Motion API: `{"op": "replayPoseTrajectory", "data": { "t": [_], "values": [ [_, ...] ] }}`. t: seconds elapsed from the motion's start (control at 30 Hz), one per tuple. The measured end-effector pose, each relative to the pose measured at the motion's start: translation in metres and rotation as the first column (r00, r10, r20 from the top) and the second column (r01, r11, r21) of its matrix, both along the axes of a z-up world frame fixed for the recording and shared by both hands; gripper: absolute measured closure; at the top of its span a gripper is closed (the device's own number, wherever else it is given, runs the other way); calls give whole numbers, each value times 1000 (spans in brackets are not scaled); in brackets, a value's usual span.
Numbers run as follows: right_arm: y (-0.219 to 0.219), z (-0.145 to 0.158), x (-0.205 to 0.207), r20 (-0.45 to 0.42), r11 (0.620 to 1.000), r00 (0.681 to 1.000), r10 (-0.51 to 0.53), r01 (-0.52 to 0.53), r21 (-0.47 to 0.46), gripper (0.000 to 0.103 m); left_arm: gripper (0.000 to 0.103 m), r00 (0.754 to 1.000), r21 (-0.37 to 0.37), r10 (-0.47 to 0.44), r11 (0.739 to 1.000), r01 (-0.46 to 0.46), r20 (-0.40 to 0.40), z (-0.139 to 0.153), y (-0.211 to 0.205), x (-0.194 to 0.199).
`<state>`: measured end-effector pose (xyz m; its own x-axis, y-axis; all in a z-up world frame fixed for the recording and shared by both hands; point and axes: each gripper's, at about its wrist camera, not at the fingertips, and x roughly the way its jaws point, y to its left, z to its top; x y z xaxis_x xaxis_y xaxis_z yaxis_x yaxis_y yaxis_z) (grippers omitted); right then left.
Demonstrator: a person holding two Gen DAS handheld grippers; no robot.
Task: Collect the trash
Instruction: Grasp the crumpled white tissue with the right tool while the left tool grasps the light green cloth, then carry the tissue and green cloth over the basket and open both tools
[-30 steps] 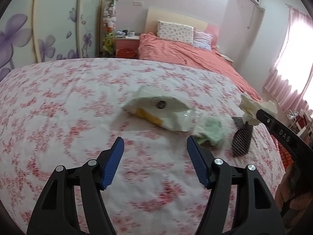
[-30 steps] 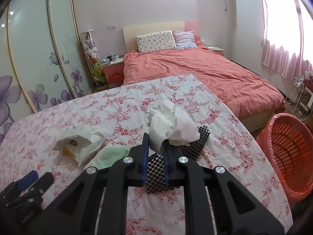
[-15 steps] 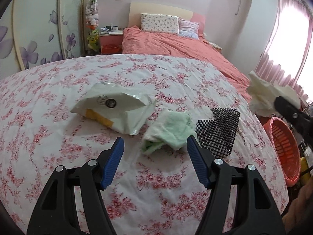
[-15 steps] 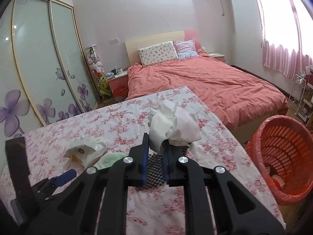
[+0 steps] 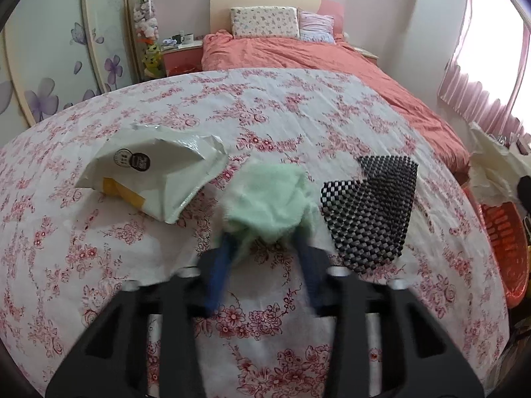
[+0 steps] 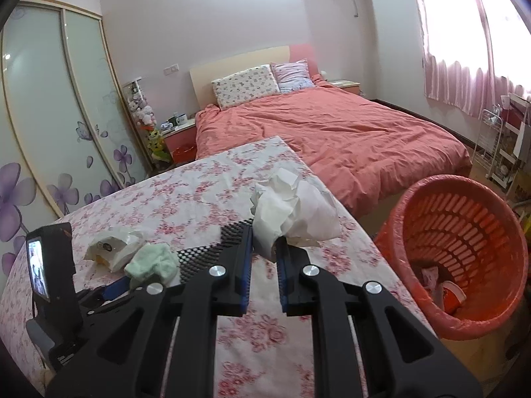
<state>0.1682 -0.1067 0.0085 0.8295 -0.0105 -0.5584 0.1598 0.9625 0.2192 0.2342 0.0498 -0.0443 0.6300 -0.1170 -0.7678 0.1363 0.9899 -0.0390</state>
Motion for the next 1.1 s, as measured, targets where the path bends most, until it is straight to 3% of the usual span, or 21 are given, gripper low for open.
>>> {"op": "replayPoseTrajectory", "data": {
  "t": [0.07, 0.13, 0.47, 0.77, 1.1],
  "values": [
    [-4, -1, -4, -1, 1000, 1000, -6, 6, 2, 89, 93, 1000, -23, -9, 1000, 9, -1, 1, 1, -1],
    [-10, -1, -9, -2, 1000, 1000, -14, 14, 3, 89, 95, 1000, -53, -3, 999, 3, 4, 4, 5, -4],
    [-38, 3, -38, 17, 999, 998, -52, 52, 12, 89, 95, 995, -110, -31, 993, 41, 91, 42, 0, -34],
    [-71, 4, -72, 29, 993, 993, -116, 115, 13, 89, 95, 981, -103, -122, 985, 138, 148, 65, -47, -64],
    [-110, 0, -104, 34, 981, 980, -195, 194, 24, 89, 95, 957, -115, -238, 959, 258, 167, 74, -100, -89]
  ]
}}
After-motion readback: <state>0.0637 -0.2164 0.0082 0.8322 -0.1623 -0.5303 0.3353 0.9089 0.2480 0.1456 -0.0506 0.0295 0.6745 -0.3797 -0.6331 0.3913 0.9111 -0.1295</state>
